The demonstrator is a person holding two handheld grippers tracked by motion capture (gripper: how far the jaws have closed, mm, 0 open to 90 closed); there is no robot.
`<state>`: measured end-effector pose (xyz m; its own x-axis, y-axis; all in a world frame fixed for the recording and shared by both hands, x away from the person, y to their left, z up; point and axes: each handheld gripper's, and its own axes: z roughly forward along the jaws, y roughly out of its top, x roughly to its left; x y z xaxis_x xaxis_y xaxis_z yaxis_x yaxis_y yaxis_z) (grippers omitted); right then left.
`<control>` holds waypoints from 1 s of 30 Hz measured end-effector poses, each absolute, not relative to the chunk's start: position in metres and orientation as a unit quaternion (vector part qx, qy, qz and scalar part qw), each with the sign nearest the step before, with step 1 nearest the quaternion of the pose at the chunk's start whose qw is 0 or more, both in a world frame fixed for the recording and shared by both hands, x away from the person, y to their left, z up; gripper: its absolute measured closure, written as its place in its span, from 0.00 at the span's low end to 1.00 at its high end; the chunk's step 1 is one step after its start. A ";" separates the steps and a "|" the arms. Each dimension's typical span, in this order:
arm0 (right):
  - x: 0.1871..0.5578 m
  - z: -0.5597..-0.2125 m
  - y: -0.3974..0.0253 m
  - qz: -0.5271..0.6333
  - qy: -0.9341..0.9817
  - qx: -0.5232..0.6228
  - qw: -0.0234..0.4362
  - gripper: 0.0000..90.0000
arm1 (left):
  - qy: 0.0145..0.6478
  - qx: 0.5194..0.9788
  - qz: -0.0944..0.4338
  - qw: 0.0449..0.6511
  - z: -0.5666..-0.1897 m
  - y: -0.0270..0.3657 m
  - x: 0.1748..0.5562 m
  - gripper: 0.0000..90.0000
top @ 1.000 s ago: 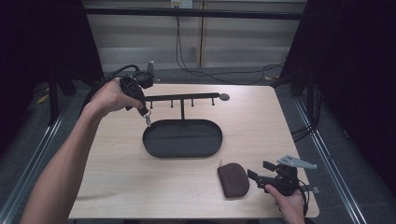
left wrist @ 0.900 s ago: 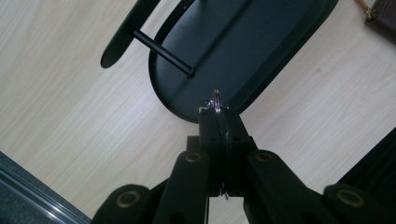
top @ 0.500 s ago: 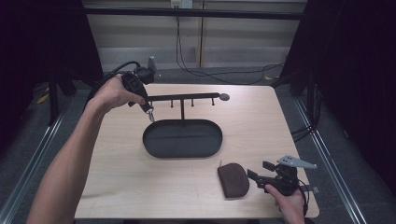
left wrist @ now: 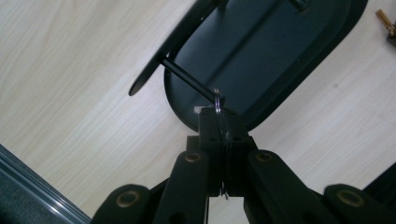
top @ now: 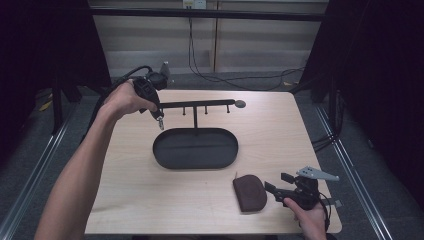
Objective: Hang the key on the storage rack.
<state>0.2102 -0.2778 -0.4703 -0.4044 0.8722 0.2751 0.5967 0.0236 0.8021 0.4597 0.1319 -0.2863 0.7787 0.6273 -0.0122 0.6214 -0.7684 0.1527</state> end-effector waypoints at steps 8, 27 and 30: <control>0.210 -0.470 -0.278 0.462 0.700 0.523 0.148 0.20 | 0.335 0.939 0.024 0.077 -0.286 0.131 0.457 0.96; 0.212 -0.471 -0.277 0.460 0.699 0.527 0.148 0.20 | 0.365 0.914 0.007 0.179 -0.302 0.170 0.441 0.86; 0.212 -0.470 -0.277 0.459 0.700 0.527 0.147 0.21 | 0.369 0.908 0.012 0.197 -0.306 0.179 0.434 0.83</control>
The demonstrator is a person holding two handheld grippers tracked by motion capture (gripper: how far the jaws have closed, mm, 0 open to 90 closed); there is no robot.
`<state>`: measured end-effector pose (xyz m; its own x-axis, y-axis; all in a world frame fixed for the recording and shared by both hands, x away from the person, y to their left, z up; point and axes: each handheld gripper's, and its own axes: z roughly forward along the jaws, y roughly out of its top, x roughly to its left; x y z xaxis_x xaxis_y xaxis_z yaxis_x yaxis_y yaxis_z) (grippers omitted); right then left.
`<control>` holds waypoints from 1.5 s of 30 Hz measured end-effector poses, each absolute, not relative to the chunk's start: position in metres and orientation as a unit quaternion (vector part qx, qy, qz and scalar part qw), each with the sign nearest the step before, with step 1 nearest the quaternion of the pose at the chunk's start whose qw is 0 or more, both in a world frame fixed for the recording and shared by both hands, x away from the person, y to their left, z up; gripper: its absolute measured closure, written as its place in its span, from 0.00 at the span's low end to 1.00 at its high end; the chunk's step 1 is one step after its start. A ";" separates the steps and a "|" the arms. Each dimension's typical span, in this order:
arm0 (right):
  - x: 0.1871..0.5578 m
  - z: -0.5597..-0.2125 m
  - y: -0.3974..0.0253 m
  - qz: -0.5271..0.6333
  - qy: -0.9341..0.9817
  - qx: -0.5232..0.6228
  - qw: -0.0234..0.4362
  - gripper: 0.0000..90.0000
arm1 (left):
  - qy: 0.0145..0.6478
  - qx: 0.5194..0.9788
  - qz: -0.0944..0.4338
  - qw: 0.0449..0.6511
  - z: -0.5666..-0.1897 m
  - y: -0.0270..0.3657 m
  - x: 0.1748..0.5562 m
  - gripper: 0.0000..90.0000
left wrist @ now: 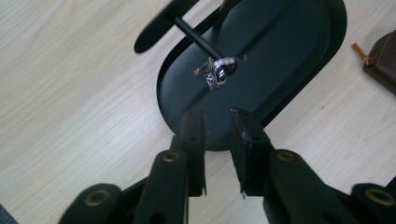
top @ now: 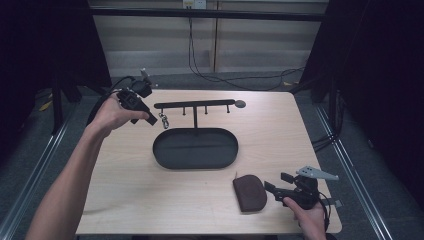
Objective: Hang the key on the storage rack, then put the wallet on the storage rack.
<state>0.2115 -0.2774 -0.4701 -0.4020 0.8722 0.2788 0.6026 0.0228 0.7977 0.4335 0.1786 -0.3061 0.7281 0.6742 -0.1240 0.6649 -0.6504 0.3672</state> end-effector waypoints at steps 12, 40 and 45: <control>0.211 -0.470 -0.277 0.461 0.699 0.526 0.147 0.21 | 0.367 0.882 0.036 0.295 -0.323 0.205 0.400 0.61; 0.213 -0.464 -0.281 0.442 0.701 0.544 0.130 0.26 | 0.379 0.825 0.085 0.411 -0.390 0.234 0.309 0.21; 0.212 -0.459 -0.283 0.443 0.700 0.544 0.129 0.26 | 0.380 0.820 0.087 0.419 -0.402 0.237 0.289 0.21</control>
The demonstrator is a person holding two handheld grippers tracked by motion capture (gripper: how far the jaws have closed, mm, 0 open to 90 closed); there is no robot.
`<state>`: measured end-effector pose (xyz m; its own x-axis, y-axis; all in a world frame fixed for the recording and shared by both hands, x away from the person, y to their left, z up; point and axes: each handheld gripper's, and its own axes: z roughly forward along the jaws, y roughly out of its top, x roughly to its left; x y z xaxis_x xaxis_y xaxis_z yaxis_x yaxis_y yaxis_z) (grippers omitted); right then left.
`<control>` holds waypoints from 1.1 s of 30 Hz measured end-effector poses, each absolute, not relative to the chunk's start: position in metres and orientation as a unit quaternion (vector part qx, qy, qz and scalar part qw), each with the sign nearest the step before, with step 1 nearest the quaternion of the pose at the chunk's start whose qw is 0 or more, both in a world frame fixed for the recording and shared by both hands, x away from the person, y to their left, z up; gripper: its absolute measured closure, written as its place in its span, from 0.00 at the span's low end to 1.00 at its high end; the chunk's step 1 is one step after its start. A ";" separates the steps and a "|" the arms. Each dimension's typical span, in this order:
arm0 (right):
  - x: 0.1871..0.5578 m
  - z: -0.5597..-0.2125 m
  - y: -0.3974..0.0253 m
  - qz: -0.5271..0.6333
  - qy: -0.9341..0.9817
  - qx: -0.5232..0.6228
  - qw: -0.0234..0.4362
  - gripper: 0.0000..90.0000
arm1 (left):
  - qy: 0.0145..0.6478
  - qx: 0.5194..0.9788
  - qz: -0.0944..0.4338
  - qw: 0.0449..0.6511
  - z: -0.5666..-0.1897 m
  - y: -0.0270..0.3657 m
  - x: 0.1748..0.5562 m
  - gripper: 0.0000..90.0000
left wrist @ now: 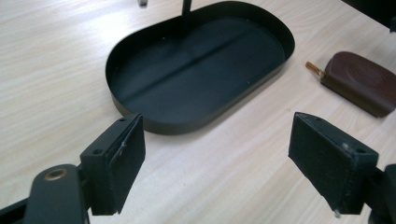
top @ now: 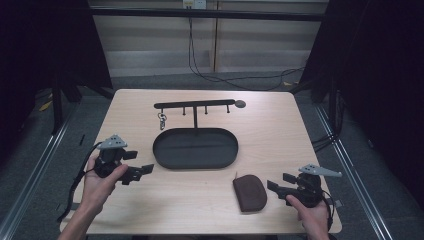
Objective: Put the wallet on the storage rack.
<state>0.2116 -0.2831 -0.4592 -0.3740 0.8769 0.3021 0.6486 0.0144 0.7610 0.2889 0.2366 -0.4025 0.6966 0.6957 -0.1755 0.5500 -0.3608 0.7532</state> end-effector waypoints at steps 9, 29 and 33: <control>0.212 -0.454 -0.282 0.440 0.713 0.536 0.110 0.29 | 0.392 0.798 0.101 0.446 -0.428 0.243 0.254 0.26; 0.214 -0.440 -0.267 0.393 0.755 0.516 0.093 0.25 | 0.386 0.806 0.060 0.444 -0.459 0.241 0.228 0.21; 0.222 -0.435 -0.256 0.377 0.777 0.498 0.084 0.29 | 0.388 0.804 0.058 0.448 -0.458 0.242 0.228 0.19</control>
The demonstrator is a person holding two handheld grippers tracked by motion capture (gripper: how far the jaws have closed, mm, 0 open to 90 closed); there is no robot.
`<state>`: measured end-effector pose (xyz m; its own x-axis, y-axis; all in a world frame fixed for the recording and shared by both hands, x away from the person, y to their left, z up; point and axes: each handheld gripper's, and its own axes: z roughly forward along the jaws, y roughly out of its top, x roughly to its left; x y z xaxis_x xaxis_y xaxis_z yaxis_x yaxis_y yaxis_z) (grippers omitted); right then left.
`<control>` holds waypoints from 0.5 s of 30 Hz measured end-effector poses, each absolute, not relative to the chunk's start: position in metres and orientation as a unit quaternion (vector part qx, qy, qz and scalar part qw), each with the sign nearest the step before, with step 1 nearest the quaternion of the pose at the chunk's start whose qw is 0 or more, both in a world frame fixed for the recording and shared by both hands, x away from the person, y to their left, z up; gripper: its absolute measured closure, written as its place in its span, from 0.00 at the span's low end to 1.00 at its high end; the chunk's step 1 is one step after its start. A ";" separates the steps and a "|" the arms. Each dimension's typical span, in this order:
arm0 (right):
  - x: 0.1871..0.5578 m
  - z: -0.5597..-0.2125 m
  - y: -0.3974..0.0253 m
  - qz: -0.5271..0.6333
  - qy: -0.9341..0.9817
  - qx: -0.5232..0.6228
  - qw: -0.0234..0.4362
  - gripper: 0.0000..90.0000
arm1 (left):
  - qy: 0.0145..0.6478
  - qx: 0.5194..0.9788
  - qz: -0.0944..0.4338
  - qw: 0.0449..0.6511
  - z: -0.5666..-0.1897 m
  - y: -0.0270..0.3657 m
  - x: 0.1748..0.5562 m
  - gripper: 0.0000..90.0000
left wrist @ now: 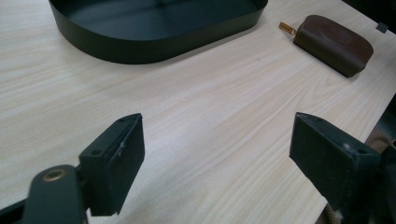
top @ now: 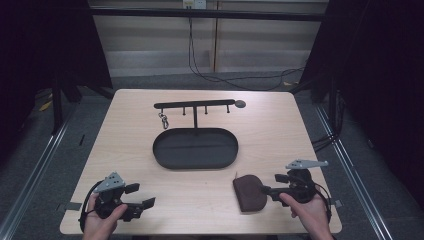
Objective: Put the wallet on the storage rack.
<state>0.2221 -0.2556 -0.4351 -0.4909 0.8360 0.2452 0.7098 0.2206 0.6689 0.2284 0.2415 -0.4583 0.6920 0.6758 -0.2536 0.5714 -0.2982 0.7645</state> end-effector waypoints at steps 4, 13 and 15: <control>0.233 -0.432 -0.244 0.342 0.796 0.493 0.076 0.32 | 0.379 0.810 0.057 0.444 -0.458 0.241 0.229 0.19; 0.257 -0.427 -0.229 0.259 0.825 0.502 0.016 0.24 | 0.367 0.816 0.055 0.443 -0.457 0.239 0.228 0.19; 0.261 -0.428 -0.226 0.239 0.833 0.500 0.009 0.24 | 0.366 0.817 0.057 0.442 -0.457 0.239 0.228 0.19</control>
<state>0.2613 -0.2263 -0.4282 -0.5002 0.8367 0.2231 0.8279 0.3865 0.4065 0.2283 0.2392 -0.4574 0.7263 0.6477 -0.2301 0.5468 -0.3416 0.7644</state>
